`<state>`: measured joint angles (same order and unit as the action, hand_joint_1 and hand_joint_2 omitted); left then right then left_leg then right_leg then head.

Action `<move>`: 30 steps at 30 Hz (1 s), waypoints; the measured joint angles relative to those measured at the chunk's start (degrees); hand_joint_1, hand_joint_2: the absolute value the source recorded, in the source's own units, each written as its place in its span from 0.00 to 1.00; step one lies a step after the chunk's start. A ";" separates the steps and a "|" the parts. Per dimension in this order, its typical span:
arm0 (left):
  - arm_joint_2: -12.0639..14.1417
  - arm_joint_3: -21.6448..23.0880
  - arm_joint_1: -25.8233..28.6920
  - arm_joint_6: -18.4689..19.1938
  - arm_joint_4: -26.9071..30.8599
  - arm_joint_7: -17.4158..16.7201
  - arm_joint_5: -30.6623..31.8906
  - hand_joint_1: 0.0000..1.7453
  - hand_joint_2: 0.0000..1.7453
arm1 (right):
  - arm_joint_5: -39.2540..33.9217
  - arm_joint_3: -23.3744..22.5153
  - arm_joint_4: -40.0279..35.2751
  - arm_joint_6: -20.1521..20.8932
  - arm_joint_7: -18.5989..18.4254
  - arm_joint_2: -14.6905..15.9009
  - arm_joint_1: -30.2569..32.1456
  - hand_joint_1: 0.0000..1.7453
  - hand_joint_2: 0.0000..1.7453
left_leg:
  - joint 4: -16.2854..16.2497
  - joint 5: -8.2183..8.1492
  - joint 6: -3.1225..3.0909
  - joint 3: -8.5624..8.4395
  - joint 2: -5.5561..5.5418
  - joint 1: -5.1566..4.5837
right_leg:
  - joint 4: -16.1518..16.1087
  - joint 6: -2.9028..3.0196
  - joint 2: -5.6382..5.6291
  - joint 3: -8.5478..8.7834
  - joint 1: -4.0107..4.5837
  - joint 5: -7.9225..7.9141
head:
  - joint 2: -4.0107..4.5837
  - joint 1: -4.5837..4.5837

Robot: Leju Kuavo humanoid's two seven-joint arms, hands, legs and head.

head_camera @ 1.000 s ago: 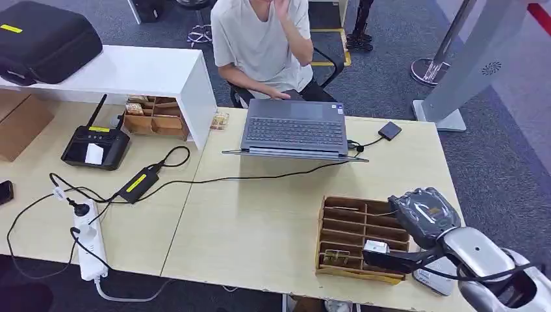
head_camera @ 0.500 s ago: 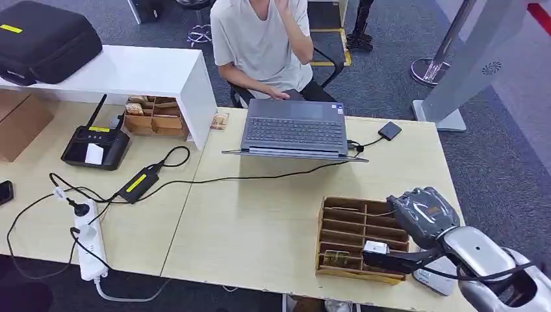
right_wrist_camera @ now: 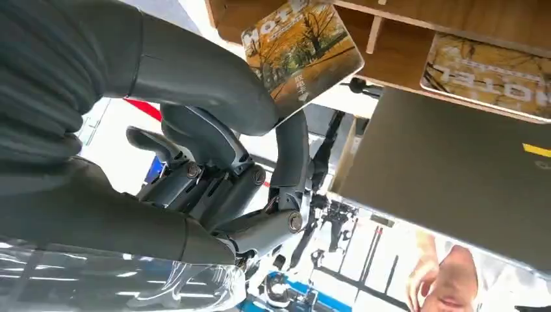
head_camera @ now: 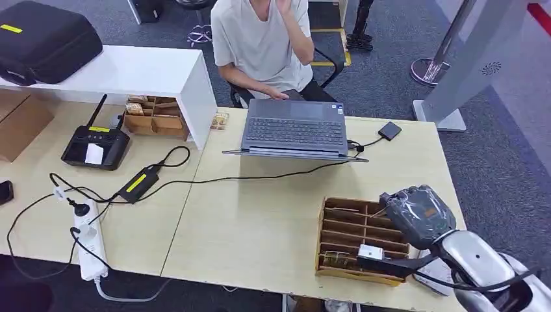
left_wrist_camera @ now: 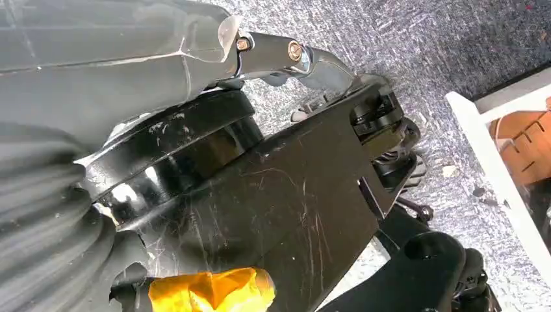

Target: Pass the card to the sensor for recognition and then transmit it.

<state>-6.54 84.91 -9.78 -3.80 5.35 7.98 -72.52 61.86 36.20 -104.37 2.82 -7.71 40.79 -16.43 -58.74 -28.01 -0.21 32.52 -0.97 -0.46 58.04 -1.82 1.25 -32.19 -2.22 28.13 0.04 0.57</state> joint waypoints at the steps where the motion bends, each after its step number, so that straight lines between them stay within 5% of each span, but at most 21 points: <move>1: 0.00 0.00 0.00 0.00 0.00 -0.02 -0.02 0.00 1.00 | 0.04 -0.22 -0.20 -0.22 0.00 -0.02 0.21 1.00 1.00 | 0.00 0.00 0.00 0.00 0.00 0.00 | 0.00 0.00 0.00 0.00 0.00 0.00 | 0.00 -0.02; 20: 0.00 0.00 -0.02 0.02 0.00 -0.07 -0.09 0.00 1.00 | 2.19 -2.14 -1.99 -3.28 0.22 -0.90 2.76 1.00 1.00 | 0.00 0.00 0.00 0.00 0.00 0.00 | 0.00 0.00 -0.01 0.00 0.00 0.00 | 0.00 0.00; 30: -0.07 0.00 -0.04 0.02 0.00 -0.33 1.44 0.00 1.00 | 9.51 -4.96 -2.34 -18.10 2.29 -6.93 5.27 1.00 1.00 | 0.01 0.00 0.00 0.00 0.01 0.01 | 0.01 0.01 -0.01 -0.01 0.01 0.01 | 0.00 0.00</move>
<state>-6.60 84.91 -9.82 -3.78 5.35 7.65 -71.08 71.36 31.23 -106.71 -15.28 -5.42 33.85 -11.16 -58.73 -28.02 -0.21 32.51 -0.97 -0.45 58.04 -1.82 1.24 -32.19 -2.21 28.14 0.04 0.57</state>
